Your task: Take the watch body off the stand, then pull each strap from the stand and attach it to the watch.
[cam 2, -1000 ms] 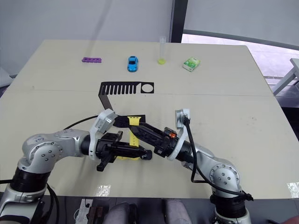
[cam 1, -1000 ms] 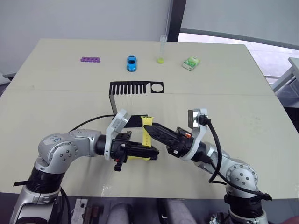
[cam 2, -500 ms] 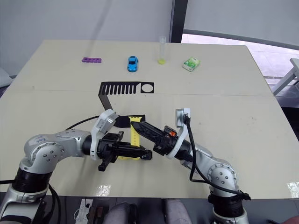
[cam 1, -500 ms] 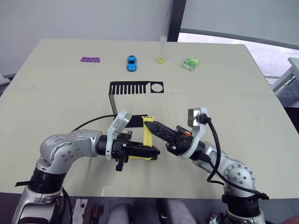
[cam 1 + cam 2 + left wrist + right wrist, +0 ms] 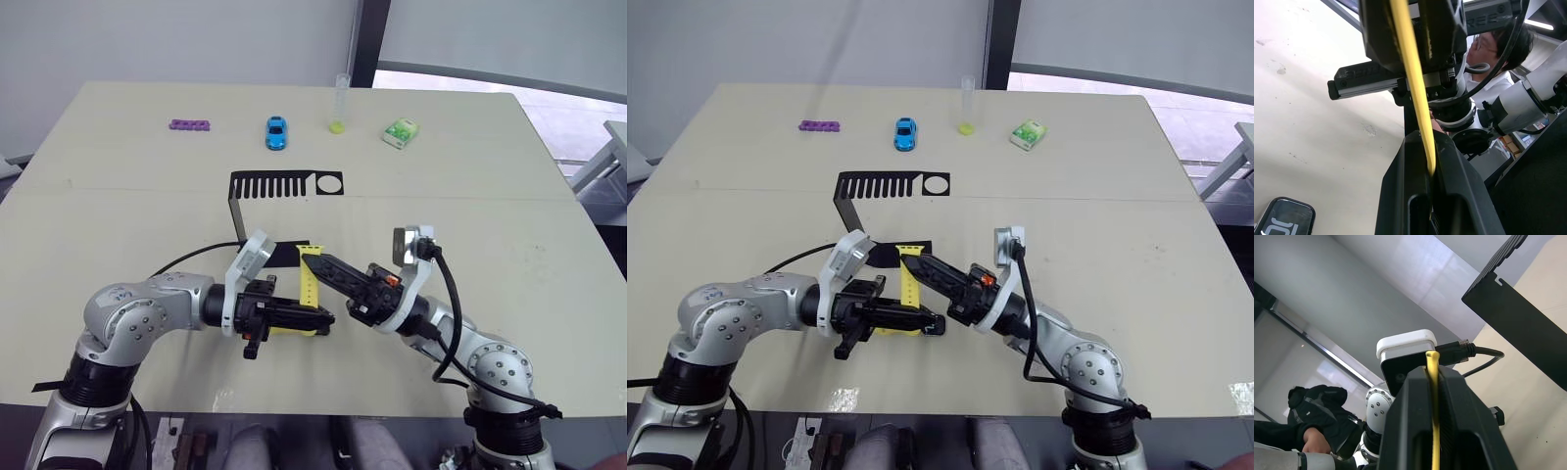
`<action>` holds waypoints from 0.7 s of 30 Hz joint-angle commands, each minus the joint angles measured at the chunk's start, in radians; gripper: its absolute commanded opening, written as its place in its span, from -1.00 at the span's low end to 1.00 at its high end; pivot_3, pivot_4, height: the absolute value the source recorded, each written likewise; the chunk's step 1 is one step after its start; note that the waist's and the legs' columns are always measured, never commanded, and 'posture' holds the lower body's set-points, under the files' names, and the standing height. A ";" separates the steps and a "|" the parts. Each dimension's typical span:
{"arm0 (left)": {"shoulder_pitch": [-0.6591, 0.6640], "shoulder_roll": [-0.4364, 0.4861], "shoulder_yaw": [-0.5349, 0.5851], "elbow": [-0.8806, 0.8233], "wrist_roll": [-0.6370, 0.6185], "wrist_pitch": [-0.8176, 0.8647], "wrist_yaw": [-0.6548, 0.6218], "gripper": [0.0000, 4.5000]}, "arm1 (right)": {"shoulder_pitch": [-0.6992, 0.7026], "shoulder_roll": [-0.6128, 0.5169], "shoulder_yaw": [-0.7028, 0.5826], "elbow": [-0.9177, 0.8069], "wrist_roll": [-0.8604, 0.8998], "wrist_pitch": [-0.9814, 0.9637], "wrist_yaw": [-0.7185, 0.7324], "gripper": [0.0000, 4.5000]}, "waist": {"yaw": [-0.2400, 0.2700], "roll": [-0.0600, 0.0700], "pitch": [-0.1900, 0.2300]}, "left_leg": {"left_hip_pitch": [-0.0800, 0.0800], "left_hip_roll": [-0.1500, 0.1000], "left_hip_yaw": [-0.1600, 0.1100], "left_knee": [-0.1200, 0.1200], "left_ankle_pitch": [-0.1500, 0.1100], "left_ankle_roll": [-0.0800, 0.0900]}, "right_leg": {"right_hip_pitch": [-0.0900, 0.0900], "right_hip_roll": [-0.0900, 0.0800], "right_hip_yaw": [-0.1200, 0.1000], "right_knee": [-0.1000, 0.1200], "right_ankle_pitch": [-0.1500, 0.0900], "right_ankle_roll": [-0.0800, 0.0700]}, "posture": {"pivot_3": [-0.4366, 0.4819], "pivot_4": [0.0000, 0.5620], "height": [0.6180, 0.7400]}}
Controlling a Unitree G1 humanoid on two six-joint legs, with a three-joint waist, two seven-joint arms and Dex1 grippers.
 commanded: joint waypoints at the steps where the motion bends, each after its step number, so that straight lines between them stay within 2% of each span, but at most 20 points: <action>1: 0.009 -0.007 0.008 -0.037 0.000 -0.020 -0.003 -1.00 | -0.005 0.008 -0.001 -0.021 0.019 -0.008 0.017 -0.90 | 0.000 0.000 0.000 | 0.000 0.000 0.000 0.000 0.000 0.000 | 0.000 0.000 0.000 0.000 0.000 0.000 | -0.05 -0.47 1.00; 12: 0.027 -0.014 0.026 -0.049 -0.014 -0.029 0.005 -1.00 | -0.008 0.007 -0.005 -0.017 0.025 -0.006 0.025 -0.90 | 0.000 0.000 0.000 | 0.000 0.000 0.000 0.000 0.000 0.000 | 0.000 0.000 0.000 0.000 0.000 0.000 | -0.05 -0.47 1.00; 15: 0.034 -0.025 0.042 -0.060 -0.004 -0.059 0.014 -0.58 | -0.012 0.002 -0.010 -0.019 0.024 -0.008 0.029 -1.00 | 0.000 0.000 0.000 | 0.000 0.000 0.000 0.000 0.000 0.000 | 0.000 0.000 0.000 0.000 0.000 0.000 | -0.05 -0.47 1.00; 17: 0.045 -0.028 0.061 -0.072 0.013 -0.098 0.014 -0.16 | -0.018 -0.009 -0.018 -0.019 0.023 -0.007 0.039 -1.00 | 0.000 0.000 0.000 | 0.000 0.000 0.000 0.000 0.000 0.000 | 0.000 0.000 0.000 0.000 0.000 0.000 | -0.05 -0.47 1.00; 19: 0.052 -0.032 0.087 -0.071 0.004 -0.118 0.013 0.37 | -0.024 -0.020 -0.028 -0.016 0.030 -0.005 0.044 -1.00 | -0.001 0.000 0.000 | 0.000 0.000 0.000 0.000 0.000 0.000 | 0.000 0.000 0.000 0.000 0.000 0.000 | -0.05 -0.47 1.00; 21: 0.059 -0.026 0.100 -0.066 0.012 -0.141 0.002 0.74 | -0.030 -0.030 -0.036 -0.012 0.035 -0.002 0.053 -1.00 | 0.000 0.000 0.000 | 0.000 0.000 0.000 0.000 0.000 0.000 | 0.000 0.000 0.000 0.000 0.000 0.000 | -0.05 -0.47 1.00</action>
